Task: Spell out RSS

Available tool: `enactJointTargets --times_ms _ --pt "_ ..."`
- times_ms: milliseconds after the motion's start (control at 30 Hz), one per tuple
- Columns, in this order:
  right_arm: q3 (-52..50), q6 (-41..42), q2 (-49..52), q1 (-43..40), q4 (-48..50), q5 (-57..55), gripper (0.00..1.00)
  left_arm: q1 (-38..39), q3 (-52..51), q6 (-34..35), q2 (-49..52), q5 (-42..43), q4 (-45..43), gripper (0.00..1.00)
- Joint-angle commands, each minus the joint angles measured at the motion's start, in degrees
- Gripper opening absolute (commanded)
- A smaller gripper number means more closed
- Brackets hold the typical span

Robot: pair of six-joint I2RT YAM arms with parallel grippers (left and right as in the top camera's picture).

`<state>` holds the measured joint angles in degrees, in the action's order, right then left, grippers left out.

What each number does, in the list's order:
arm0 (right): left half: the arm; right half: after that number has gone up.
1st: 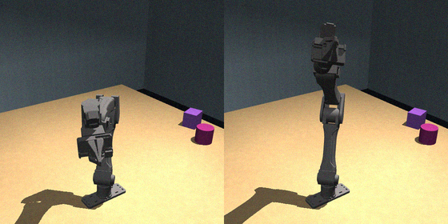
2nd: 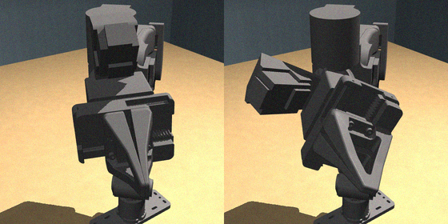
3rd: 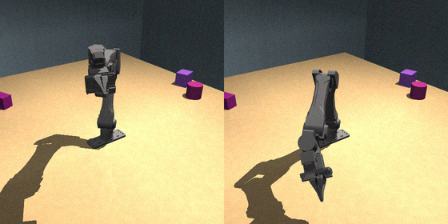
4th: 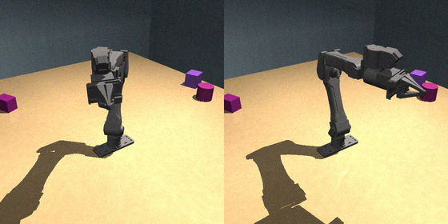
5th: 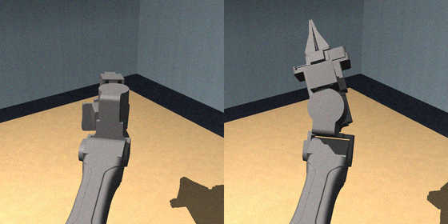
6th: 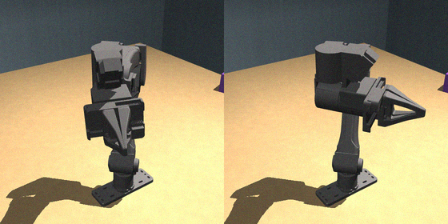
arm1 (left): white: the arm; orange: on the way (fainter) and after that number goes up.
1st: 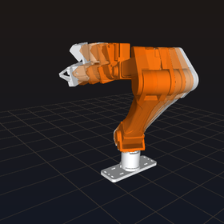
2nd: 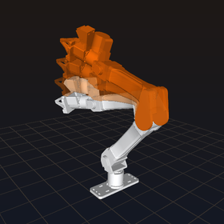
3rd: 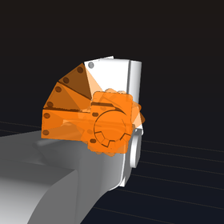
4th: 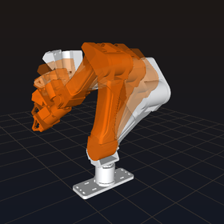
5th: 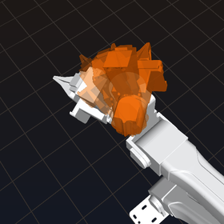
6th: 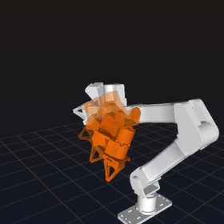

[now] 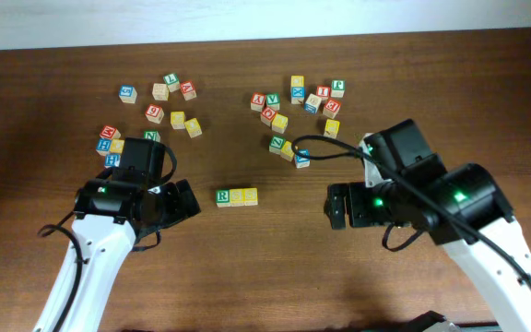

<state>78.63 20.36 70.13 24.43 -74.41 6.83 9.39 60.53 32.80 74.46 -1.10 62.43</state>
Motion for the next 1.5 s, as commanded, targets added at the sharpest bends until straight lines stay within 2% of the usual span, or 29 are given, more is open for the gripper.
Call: enactJointTargets --times_ms 0,100,233,500,733,900,1200,1467 --pt "0.72 -5.62 -7.06 -2.12 4.22 -1.51 0.98 -0.24 -0.28 -0.04 -0.87 -0.63 0.09 0.99" --pt "0.68 -5.73 -11.58 -8.46 4.48 -1.25 0.98 -0.24 -0.28 -0.04 -0.87 -0.66 0.09 0.99" --pt "0.68 -13.55 -15.96 -15.74 5.77 4.02 0.98 -0.24 -0.28 -0.07 -0.87 -0.66 0.09 0.99" --pt "-1.99 -19.45 -26.62 -20.52 9.79 4.35 0.98 -0.24 -0.28 -0.04 -0.87 -0.66 0.09 0.99" --pt "-19.52 -19.52 -42.23 -22.36 20.74 4.61 0.98 -0.24 -0.28 -0.04 -0.87 -0.63 0.09 0.99" --pt "-32.83 -19.52 -51.98 -22.29 32.09 6.62 0.99 -0.24 -0.28 -0.04 -0.87 -0.66 0.09 0.99" --pt "-51.60 -19.52 -61.35 -22.16 52.94 9.46 0.98 -0.24 -0.28 -0.04 -0.87 -0.63 0.09 0.99" --pt "-60.74 -19.52 -65.59 -22.21 66.03 8.24 0.98 -0.24 -0.28 -0.04 -0.87 -0.66 0.09 0.99"
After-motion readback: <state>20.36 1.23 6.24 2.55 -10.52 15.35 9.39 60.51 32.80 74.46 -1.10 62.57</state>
